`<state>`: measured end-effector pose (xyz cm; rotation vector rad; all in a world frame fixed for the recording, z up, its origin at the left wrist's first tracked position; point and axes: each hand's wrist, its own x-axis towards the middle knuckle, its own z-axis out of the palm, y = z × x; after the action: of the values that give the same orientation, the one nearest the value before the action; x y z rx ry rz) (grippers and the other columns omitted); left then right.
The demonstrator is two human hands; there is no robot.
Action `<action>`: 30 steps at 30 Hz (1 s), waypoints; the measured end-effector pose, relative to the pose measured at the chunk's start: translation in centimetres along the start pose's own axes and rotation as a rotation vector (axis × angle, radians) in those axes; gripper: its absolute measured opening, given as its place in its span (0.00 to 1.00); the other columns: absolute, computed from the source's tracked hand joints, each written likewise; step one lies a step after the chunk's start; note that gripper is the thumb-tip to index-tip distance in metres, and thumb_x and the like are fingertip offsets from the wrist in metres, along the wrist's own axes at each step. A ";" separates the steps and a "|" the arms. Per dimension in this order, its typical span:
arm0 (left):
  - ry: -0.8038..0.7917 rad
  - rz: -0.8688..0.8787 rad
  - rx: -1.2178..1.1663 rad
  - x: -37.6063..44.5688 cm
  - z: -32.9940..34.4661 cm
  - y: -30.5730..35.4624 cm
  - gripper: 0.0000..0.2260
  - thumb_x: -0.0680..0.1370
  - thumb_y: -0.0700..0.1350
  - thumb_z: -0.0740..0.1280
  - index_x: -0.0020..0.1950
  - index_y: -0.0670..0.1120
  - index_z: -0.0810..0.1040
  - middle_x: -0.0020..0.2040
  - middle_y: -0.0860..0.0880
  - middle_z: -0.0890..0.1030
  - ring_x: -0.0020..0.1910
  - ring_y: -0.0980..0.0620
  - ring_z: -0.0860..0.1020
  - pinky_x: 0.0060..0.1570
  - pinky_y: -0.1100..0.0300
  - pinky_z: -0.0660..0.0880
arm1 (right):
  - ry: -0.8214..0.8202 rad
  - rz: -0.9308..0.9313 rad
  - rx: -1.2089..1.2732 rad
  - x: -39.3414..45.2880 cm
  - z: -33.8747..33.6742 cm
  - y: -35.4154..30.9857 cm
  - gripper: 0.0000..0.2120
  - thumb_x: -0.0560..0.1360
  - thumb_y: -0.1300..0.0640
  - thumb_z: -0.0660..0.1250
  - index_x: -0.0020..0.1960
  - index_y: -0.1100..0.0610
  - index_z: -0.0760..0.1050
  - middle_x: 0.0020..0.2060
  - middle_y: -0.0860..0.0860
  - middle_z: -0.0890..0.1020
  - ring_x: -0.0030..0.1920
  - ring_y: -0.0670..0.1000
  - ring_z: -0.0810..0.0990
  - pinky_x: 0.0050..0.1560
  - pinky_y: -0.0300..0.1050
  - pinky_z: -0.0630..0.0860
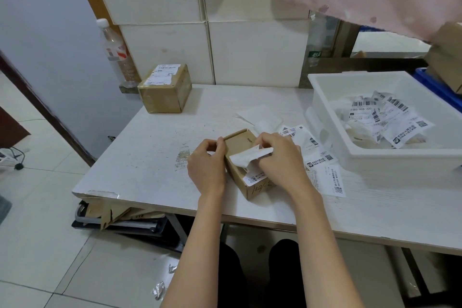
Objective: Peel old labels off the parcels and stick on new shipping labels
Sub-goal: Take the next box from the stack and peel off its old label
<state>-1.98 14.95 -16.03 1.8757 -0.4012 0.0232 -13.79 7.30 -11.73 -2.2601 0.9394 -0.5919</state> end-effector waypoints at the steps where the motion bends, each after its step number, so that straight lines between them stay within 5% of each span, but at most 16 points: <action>1: -0.008 0.008 0.007 0.0 0.0 0.0 0.09 0.78 0.51 0.67 0.40 0.50 0.81 0.35 0.59 0.78 0.36 0.63 0.75 0.35 0.67 0.67 | 0.011 -0.010 -0.011 -0.1 0.0 0.1 0.04 0.71 0.59 0.67 0.43 0.50 0.76 0.41 0.43 0.78 0.52 0.51 0.70 0.52 0.47 0.61; 7: -0.025 0.051 0.039 0.0 0.1 -0.1 0.10 0.79 0.51 0.67 0.40 0.49 0.81 0.35 0.59 0.79 0.35 0.62 0.75 0.34 0.67 0.65 | 0.023 -0.111 0.120 -0.6 0.4 -0.8 0.13 0.71 0.59 0.70 0.35 0.48 0.68 0.34 0.43 0.75 0.45 0.50 0.71 0.49 0.48 0.68; 13: -0.035 0.067 0.104 0.1 -0.1 0.0 0.06 0.78 0.43 0.67 0.44 0.47 0.83 0.36 0.57 0.79 0.33 0.63 0.74 0.30 0.68 0.63 | -0.022 -0.048 0.485 -0.2 0.8 -1.3 0.08 0.74 0.60 0.71 0.39 0.51 0.74 0.39 0.44 0.81 0.42 0.43 0.77 0.43 0.37 0.71; 19: -0.095 0.029 0.084 0.4 0.0 0.2 0.11 0.79 0.55 0.66 0.44 0.51 0.84 0.39 0.57 0.82 0.39 0.57 0.78 0.36 0.60 0.68 | 0.133 0.110 0.617 0.6 0.5 -0.6 0.02 0.75 0.59 0.69 0.44 0.53 0.77 0.42 0.44 0.81 0.46 0.45 0.78 0.45 0.38 0.70; 24: -0.221 -0.107 0.176 1.5 -0.1 2.6 0.19 0.81 0.58 0.59 0.37 0.49 0.76 0.35 0.52 0.77 0.39 0.48 0.73 0.35 0.56 0.65 | 0.093 0.221 0.652 1.0 0.5 -0.2 0.19 0.70 0.62 0.66 0.57 0.45 0.78 0.56 0.51 0.80 0.54 0.50 0.80 0.54 0.46 0.78; 28: -0.103 -0.017 0.143 1.5 0.2 5.8 0.18 0.83 0.57 0.55 0.53 0.47 0.79 0.49 0.54 0.80 0.48 0.51 0.75 0.45 0.57 0.64 | 0.141 0.271 0.797 1.1 -1.0 0.0 0.18 0.73 0.66 0.65 0.60 0.51 0.77 0.50 0.47 0.82 0.47 0.50 0.82 0.41 0.45 0.81; 30: -0.118 0.037 0.026 1.2 1.1 7.9 0.14 0.83 0.54 0.57 0.53 0.48 0.78 0.50 0.53 0.82 0.50 0.50 0.78 0.44 0.58 0.66 | 0.216 0.263 0.796 1.4 -2.4 0.0 0.14 0.74 0.65 0.65 0.57 0.53 0.78 0.48 0.48 0.82 0.46 0.51 0.82 0.46 0.46 0.80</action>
<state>-3.30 11.38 -8.91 1.9009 -0.5183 -0.0577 -14.31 5.34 -9.80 -1.3653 0.8743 -0.9049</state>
